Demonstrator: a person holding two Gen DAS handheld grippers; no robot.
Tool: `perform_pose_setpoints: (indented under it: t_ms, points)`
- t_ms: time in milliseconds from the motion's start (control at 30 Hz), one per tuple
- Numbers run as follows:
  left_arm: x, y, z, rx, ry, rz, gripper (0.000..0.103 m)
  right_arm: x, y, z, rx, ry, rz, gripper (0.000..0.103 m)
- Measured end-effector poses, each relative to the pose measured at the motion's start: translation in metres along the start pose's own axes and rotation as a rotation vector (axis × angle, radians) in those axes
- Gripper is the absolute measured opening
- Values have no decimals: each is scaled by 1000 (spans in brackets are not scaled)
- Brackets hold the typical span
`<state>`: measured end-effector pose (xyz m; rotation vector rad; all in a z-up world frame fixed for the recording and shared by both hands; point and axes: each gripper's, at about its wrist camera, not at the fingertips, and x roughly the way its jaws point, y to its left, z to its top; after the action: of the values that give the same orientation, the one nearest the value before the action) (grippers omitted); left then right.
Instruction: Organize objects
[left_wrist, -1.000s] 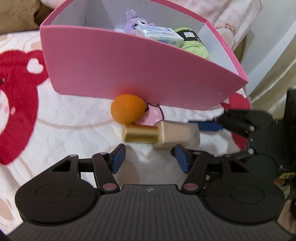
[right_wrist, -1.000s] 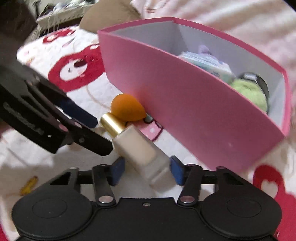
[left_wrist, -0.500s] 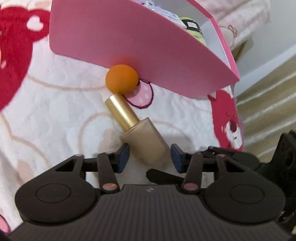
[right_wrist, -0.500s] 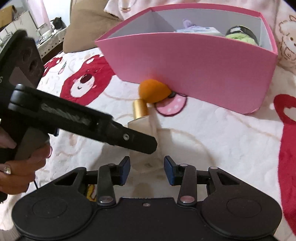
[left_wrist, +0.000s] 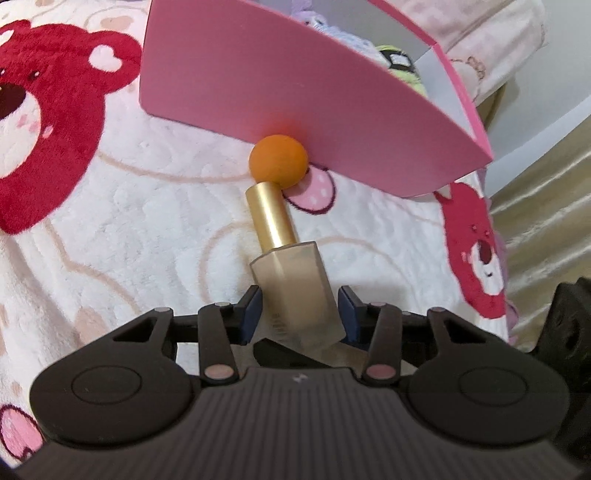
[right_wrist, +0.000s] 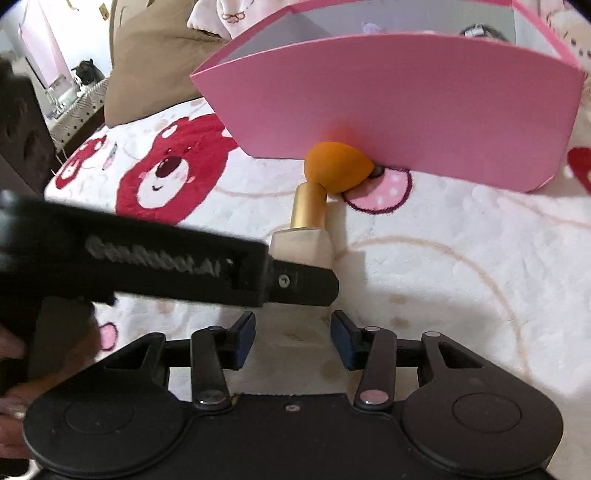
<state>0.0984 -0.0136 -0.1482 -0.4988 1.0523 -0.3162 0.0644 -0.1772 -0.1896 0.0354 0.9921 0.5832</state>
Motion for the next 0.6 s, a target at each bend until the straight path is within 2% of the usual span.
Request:
perform_pose_setpoints:
  t_ms: [67, 167, 367, 467, 600]
  points:
    - [-1, 2, 0, -7, -6, -5, 42, -2, -5, 0, 37, -6, 5, 46]
    - [-1, 7, 1, -42, -7, -28, 41, -3, -32, 0, 289, 7, 102, 44]
    - [-1, 6, 0, -44, -14, 3, 39, 4, -69, -12, 565, 47, 314, 43]
    - [2, 4, -4, -36, -18, 9, 38, 3, -67, -17, 545, 40, 311, 42]
    - [0, -7, -7, 14, -43, 45, 37, -4, -46, -13, 404, 26, 235, 42]
